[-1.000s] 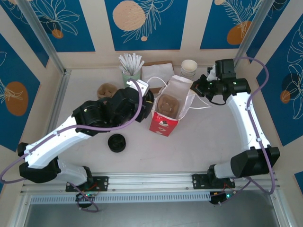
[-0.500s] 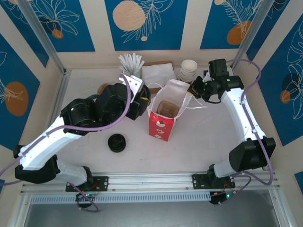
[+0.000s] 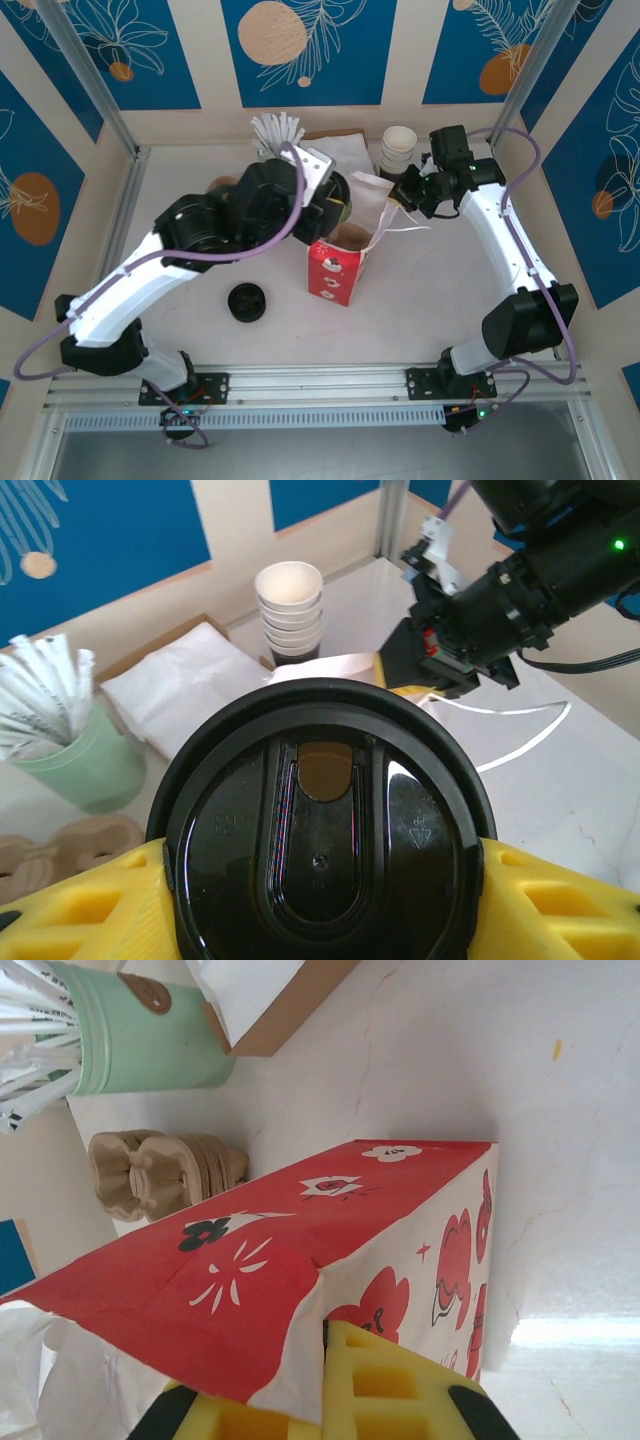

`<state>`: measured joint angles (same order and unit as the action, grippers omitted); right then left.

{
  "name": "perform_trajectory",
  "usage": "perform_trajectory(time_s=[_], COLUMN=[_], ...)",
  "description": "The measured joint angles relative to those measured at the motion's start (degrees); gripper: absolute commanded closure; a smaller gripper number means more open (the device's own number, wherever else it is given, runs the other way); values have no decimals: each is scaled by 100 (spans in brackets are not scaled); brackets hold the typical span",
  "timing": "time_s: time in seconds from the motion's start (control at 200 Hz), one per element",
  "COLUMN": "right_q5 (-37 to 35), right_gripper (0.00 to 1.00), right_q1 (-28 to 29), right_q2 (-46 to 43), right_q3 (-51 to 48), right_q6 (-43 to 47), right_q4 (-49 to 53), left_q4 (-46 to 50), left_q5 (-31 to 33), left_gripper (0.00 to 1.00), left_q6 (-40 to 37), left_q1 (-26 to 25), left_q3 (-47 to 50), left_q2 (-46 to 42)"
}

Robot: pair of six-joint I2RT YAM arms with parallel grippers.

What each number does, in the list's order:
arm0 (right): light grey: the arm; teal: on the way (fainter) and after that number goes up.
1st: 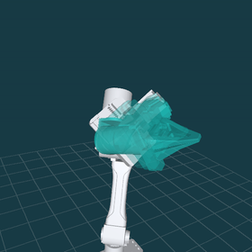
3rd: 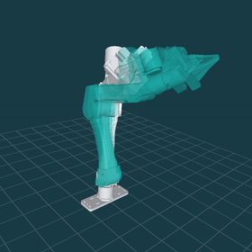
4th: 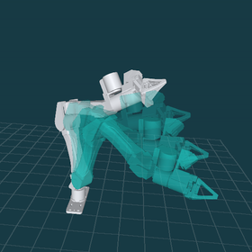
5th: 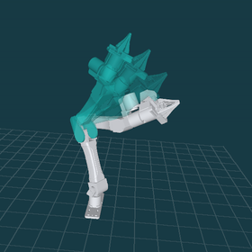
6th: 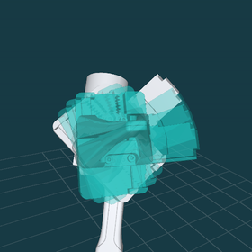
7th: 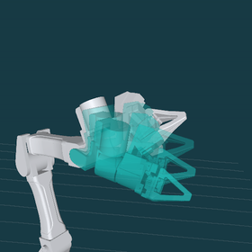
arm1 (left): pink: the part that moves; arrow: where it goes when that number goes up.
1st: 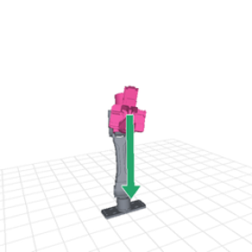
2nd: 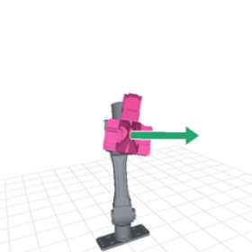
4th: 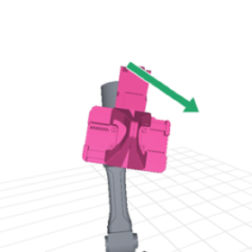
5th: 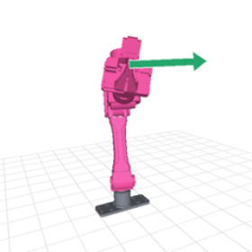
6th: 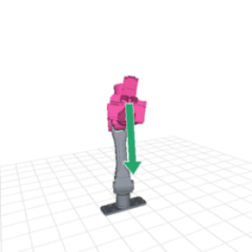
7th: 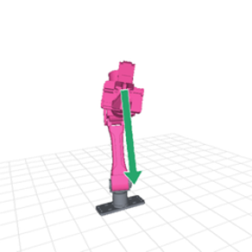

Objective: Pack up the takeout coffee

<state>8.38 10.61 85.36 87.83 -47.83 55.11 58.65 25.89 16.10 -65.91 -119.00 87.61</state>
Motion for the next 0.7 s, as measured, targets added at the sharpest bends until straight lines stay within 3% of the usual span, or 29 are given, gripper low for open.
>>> perform_trajectory(time_s=[0.29, 0.7], right_q5=[-136, -367], right_gripper=[100, 100], right_q1=[254, 516], right_q2=[-363, -758], right_q3=[-579, -1123], right_q6=[-280, -190], right_q4=[-221, -863], left_q4=[-304, -761], left_q5=[-627, -1049], left_gripper=[40, 41], left_q6=[2, -66], left_q1=[328, 717], left_q3=[37, 555], left_q2=[911, 1073])
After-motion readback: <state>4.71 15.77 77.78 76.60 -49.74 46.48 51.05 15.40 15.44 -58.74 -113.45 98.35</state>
